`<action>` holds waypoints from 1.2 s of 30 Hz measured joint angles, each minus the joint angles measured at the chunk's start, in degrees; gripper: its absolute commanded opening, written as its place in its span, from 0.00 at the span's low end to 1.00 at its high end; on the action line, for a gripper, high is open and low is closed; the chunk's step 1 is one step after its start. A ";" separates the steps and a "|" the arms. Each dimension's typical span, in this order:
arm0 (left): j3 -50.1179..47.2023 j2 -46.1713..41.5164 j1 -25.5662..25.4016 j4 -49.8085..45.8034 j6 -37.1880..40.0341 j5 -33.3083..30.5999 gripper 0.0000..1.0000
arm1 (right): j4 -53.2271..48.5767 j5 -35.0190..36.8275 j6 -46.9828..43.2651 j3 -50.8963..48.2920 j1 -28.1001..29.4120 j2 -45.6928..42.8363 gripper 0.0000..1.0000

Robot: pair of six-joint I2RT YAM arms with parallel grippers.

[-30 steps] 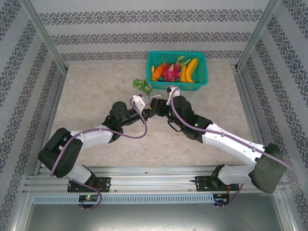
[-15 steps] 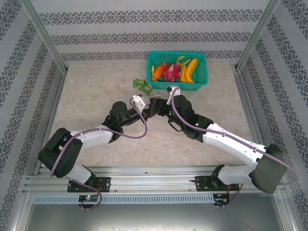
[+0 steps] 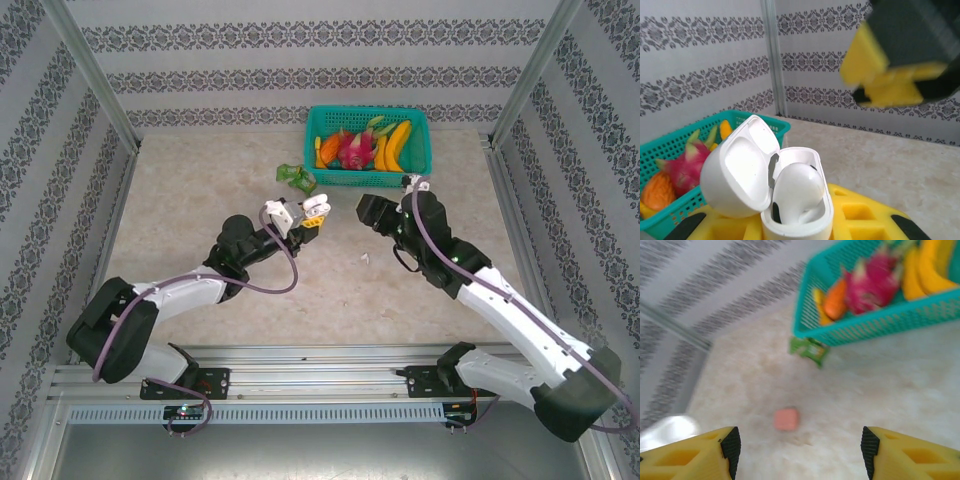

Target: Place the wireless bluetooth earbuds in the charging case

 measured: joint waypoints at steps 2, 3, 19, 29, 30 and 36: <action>-0.85 -1.38 0.24 0.00 0.44 -0.04 0.00 | -2.29 -0.79 -0.26 -0.26 -1.25 3.96 0.66; -1.25 -2.03 0.33 0.00 0.59 -0.13 0.00 | -3.45 -1.22 -0.50 -0.31 -1.46 6.38 0.66; -5.42 -9.42 1.46 -0.13 1.18 -1.31 0.00 | -15.78 -4.72 -18.43 11.65 -1.53 38.86 0.57; -5.44 -9.55 1.88 -0.24 1.16 -1.31 0.00 | -20.11 -3.74 -22.23 14.93 -1.53 43.69 0.54; -5.44 -9.55 1.88 -0.24 1.16 -1.31 0.00 | -20.26 -3.56 -22.43 14.99 -1.51 44.06 0.53; -5.44 -9.38 1.88 -0.24 1.14 -1.31 0.00 | -20.96 -3.10 -22.97 15.37 -1.49 46.18 0.49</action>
